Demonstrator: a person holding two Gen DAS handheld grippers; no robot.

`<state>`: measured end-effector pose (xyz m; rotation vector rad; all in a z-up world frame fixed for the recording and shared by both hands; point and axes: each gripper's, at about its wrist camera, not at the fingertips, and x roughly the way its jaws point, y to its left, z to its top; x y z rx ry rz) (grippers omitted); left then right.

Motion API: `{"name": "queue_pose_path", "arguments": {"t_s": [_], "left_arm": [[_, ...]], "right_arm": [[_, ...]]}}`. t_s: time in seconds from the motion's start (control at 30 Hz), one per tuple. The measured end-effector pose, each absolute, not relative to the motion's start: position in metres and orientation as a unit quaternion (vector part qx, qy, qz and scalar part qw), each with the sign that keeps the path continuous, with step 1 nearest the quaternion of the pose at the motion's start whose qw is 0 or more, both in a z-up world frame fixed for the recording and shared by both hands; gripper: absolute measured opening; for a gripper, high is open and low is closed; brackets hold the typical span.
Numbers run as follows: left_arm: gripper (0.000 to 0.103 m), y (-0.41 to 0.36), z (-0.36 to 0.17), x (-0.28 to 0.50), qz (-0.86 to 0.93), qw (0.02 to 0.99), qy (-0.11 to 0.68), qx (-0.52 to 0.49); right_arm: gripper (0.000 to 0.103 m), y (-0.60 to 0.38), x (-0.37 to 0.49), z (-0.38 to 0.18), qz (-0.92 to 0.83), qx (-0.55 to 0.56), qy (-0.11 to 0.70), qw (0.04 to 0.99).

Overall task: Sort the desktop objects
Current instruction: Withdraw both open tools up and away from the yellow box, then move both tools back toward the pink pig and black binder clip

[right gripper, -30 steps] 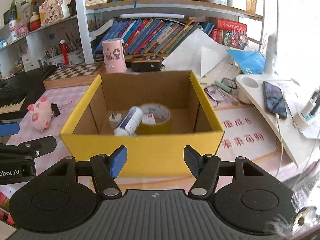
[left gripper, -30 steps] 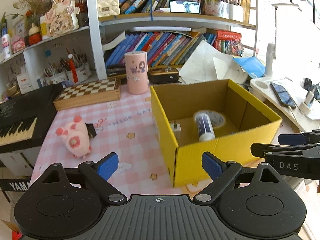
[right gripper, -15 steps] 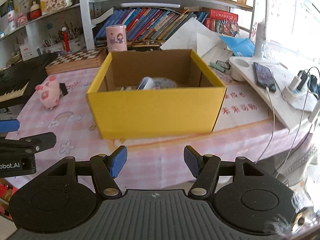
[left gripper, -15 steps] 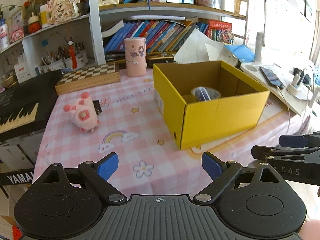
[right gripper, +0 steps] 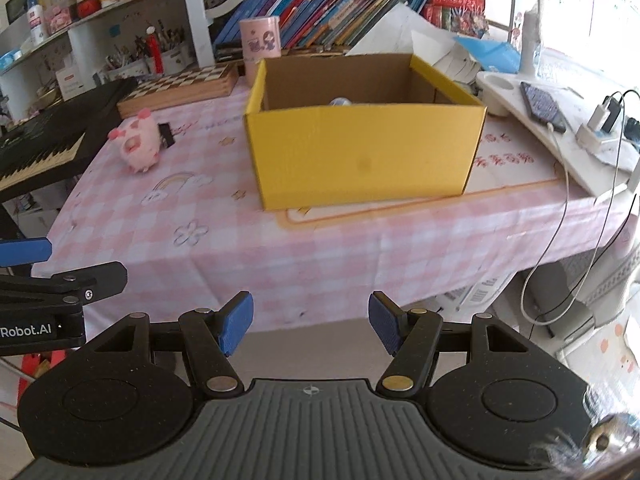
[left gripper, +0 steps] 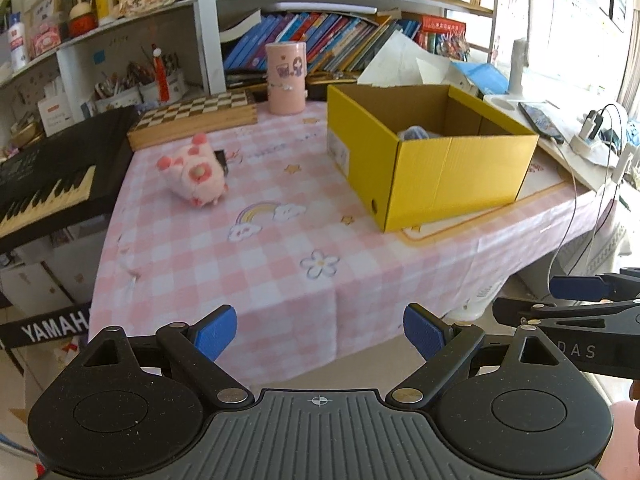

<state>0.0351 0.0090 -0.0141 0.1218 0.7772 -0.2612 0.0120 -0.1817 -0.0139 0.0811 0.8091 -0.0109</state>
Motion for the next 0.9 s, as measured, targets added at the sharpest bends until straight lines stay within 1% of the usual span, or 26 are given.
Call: {"name": "queue_pose_path", "arguments": {"t_s": [0.33,0.9], "left_arm": [[0.093,0.033,-0.018,0.02,-0.117,0.913,0.387,0.054],[0.093,0.075,-0.012,0.009,-0.074,0.923,0.375,0.029]], "right_arm": [[0.064,-0.153,-0.002,-0.02,0.015,0.036,0.405,0.914],[0.066,-0.107,-0.001,-0.013,0.069,0.001,0.396,0.916]]}}
